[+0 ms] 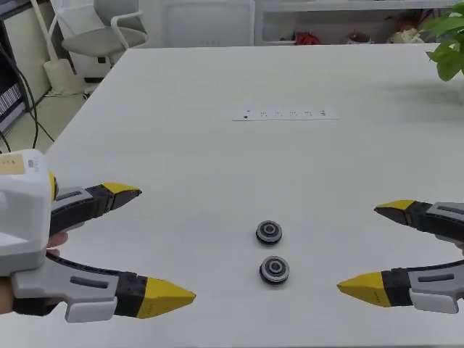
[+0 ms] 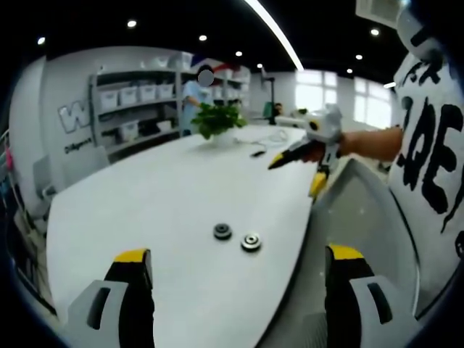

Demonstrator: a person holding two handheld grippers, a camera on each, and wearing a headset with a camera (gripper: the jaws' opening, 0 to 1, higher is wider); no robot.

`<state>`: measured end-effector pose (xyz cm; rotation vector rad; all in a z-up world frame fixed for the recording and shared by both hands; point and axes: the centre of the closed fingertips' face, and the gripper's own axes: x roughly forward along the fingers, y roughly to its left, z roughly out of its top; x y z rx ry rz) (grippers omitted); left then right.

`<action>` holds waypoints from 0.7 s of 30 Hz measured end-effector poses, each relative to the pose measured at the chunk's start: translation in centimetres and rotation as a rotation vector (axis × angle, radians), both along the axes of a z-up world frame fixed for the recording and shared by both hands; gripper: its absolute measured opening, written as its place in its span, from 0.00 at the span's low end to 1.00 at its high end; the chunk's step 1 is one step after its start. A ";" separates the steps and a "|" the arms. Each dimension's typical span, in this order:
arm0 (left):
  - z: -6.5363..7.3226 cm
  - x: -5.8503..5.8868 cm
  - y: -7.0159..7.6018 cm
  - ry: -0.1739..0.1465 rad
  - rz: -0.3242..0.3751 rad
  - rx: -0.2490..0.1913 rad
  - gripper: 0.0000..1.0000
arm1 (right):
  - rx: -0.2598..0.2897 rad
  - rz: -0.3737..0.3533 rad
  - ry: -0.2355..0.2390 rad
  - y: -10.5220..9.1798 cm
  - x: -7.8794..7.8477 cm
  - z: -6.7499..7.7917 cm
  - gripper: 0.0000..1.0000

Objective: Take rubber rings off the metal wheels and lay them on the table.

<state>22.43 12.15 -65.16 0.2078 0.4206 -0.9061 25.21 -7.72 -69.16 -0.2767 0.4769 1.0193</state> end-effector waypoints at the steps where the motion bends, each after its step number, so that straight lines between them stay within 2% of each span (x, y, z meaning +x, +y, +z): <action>1: 0.0 0.0 0.0 0.000 0.000 0.000 1.00 | 0.000 0.000 0.000 0.0 0.0 0.0 0.82; 21: 0.1 0.4 -0.2 -0.002 -0.007 0.006 1.00 | 0.004 0.018 0.000 0.2 0.2 0.0 0.81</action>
